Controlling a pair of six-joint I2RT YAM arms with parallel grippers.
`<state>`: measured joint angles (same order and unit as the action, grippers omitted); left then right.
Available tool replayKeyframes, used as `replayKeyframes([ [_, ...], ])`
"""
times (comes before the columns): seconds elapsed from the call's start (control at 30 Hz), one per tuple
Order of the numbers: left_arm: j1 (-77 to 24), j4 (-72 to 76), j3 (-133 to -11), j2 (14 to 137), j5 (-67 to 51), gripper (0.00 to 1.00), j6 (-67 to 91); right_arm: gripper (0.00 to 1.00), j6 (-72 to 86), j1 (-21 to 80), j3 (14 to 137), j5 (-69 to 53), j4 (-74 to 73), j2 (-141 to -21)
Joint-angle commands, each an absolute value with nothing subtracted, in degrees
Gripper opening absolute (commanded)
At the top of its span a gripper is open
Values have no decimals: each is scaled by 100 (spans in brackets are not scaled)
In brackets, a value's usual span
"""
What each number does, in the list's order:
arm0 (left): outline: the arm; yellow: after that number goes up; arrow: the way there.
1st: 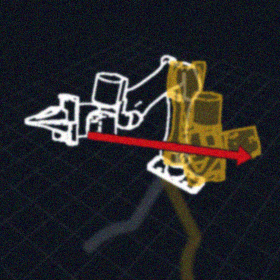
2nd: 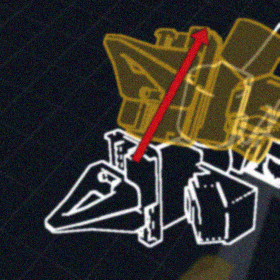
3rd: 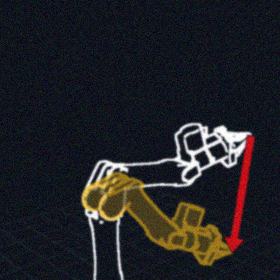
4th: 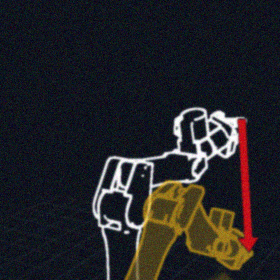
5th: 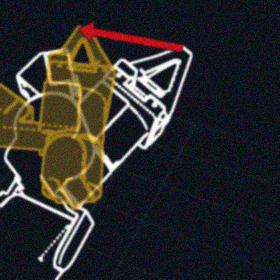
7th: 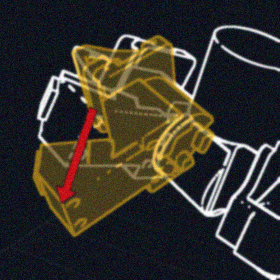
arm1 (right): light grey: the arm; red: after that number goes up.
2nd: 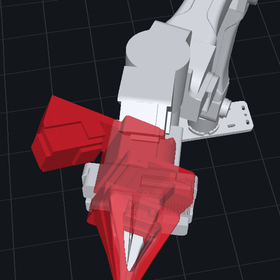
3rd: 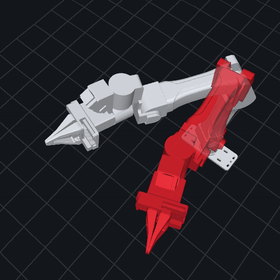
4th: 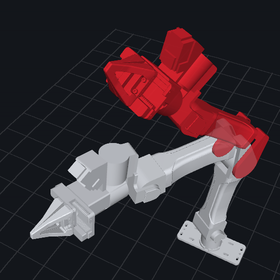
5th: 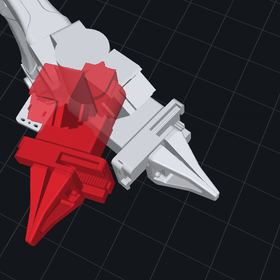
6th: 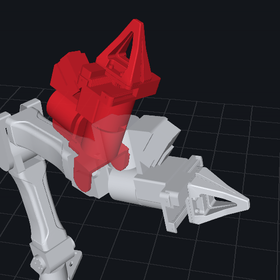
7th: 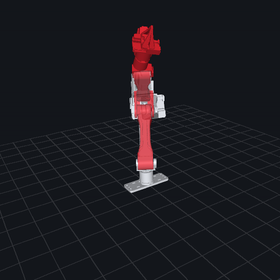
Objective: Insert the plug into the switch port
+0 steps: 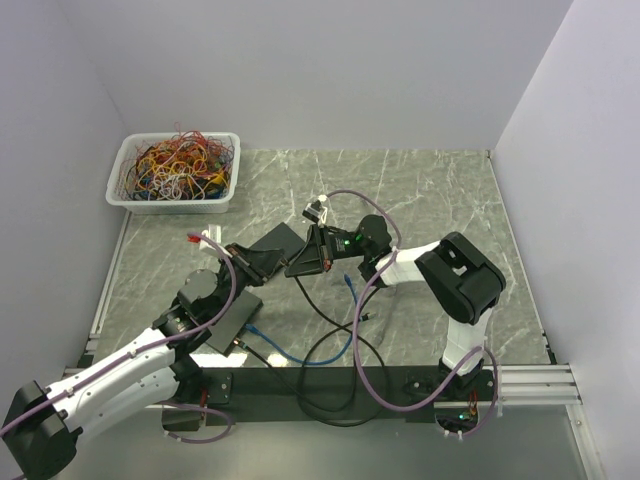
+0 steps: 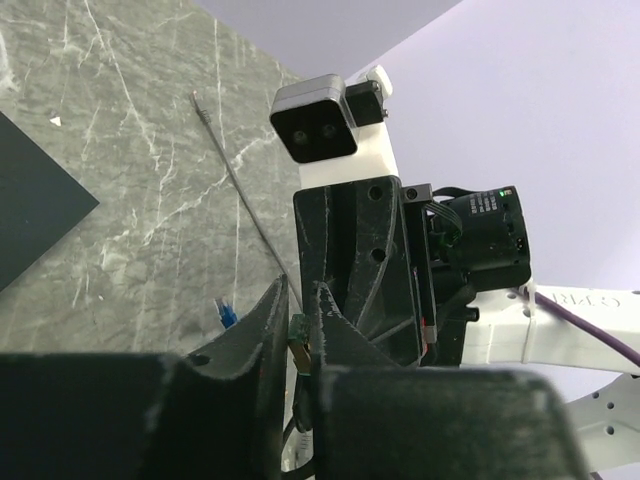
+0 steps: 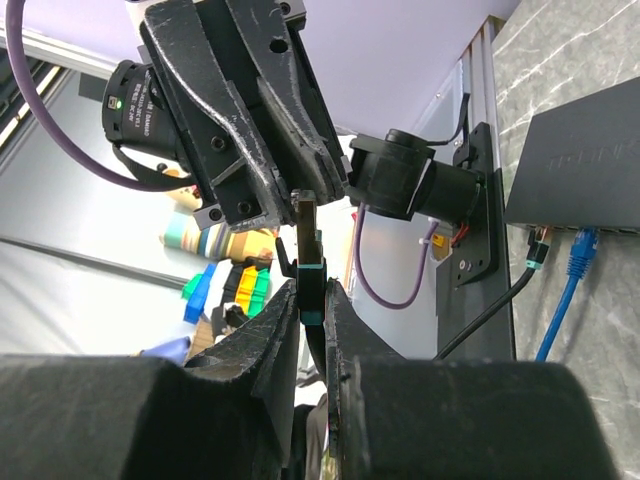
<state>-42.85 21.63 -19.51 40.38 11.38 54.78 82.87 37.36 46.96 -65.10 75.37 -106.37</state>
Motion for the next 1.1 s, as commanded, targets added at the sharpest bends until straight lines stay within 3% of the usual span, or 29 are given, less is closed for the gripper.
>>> replayKeyframes([
  [0.0,-4298,2320,-2039,4087,1029,9,5405,0,8411,3691,4975,-6311,9765,-10749],
  [0.07,-4307,2329,-2039,4087,993,1,5414,0,8324,3683,5001,-6249,9651,-10740],
  [0.13,-4307,2259,-2065,4096,1011,1,5449,0,8218,3674,5036,-6205,9319,-10679],
  [0.23,-4307,1884,-2144,4104,1186,0,5581,50,7543,3630,5080,-6135,8024,-10328],
  [0.27,-4298,1681,-2284,4131,1343,1,5625,71,6828,3604,5089,-6048,7468,-10162],
  [0.37,-4298,960,-2600,4253,1634,1,5818,78,4783,3507,5246,-5479,4429,-9301],
  [0.5,-4298,335,-2935,4429,1740,0,6107,77,3369,3480,5300,-4575,2395,-8273],
  [0.63,-4298,71,-3129,4561,1801,1,6372,60,2199,3752,5554,-2888,382,-7744],
  [0.87,-4298,53,-3208,4711,1793,1,6460,39,1740,4191,5519,-2189,-88,-7655],
  [1.07,-4307,105,-3234,4834,1723,1,6460,38,1635,4614,5704,-2136,-105,-7892],
])
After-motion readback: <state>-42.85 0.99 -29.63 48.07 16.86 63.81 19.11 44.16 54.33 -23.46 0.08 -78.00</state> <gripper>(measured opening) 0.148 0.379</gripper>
